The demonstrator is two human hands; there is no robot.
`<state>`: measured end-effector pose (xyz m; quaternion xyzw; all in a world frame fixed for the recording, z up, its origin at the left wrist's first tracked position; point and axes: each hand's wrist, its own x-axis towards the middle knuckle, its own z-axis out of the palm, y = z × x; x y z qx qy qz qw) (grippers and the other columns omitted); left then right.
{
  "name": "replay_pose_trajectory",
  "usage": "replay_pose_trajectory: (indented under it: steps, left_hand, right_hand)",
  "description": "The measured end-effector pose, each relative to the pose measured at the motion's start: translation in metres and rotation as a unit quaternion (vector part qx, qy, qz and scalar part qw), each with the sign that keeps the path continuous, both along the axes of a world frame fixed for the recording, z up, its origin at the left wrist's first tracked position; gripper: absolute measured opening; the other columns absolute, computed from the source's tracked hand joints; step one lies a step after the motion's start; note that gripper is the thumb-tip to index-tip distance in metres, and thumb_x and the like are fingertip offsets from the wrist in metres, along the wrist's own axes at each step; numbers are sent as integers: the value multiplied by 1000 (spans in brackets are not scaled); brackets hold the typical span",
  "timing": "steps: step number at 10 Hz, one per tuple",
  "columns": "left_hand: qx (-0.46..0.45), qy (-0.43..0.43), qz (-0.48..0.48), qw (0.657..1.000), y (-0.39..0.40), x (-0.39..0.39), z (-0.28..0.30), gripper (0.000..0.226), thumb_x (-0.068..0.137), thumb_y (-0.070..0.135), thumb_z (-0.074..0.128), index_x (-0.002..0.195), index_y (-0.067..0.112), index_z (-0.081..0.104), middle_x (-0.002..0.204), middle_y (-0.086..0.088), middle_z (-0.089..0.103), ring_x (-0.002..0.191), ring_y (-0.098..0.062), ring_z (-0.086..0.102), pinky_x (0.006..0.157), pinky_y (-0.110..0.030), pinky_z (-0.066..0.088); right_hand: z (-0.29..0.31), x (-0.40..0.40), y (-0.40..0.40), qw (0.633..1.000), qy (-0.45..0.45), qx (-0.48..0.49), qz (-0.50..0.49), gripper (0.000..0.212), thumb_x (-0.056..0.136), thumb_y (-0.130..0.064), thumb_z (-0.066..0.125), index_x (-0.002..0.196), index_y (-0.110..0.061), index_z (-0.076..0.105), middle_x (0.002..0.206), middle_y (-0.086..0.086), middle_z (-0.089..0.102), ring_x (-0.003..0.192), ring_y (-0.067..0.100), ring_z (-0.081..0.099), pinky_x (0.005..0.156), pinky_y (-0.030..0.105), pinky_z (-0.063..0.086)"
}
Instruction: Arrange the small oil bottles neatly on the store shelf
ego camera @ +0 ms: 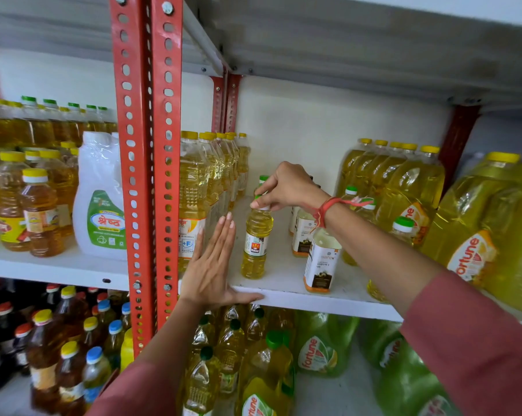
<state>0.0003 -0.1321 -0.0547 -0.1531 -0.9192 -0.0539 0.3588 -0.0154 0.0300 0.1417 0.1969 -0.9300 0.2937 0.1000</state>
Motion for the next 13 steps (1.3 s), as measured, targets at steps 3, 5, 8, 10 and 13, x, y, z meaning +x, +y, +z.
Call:
replay_pose_trajectory:
  steps: [3,5,8,10,13]
  left_hand:
    - [-2,-20,6,1000,1,2,3,143,65,100,39,157,-4,11,168,-16,7,155,-26,6,124,-49,-4]
    - [-2,-28,7,1000,1,3,5,143,64,100,40,157,-4,10,168,-16,8,155,-26,7,124,-48,-6]
    - [-13,-22,16,1000,1,2,3,144,63,101,39,158,-4,8,168,-16,7,155,-26,6,124,-49,-6]
    - [-15,-7,20,1000,2,0,2,146,63,101,39,157,-5,8,168,-18,6,155,-28,6,124,-49,-5]
    - [16,53,7,998,2,8,15,124,79,91,30,157,-4,15,168,-16,6,155,-26,6,124,-48,-8]
  right_hand:
    - [2,12,5,1000,7,22,16,39,65,-23,87,100,-8,77,95,12,78,82,26,76,88,34,59]
    - [2,14,5,1000,7,19,16,40,64,-24,88,100,-8,77,94,12,78,82,26,76,87,35,60]
    - [2,18,6,1000,5,12,20,41,64,-25,88,101,-9,77,96,10,78,81,25,76,86,31,60]
    - [-2,21,8,1000,16,5,15,41,64,-27,88,101,-12,78,98,7,78,76,22,76,81,22,58]
    - [0,30,26,997,51,-50,-18,45,74,-41,78,105,-8,74,101,15,77,80,29,75,85,39,60]
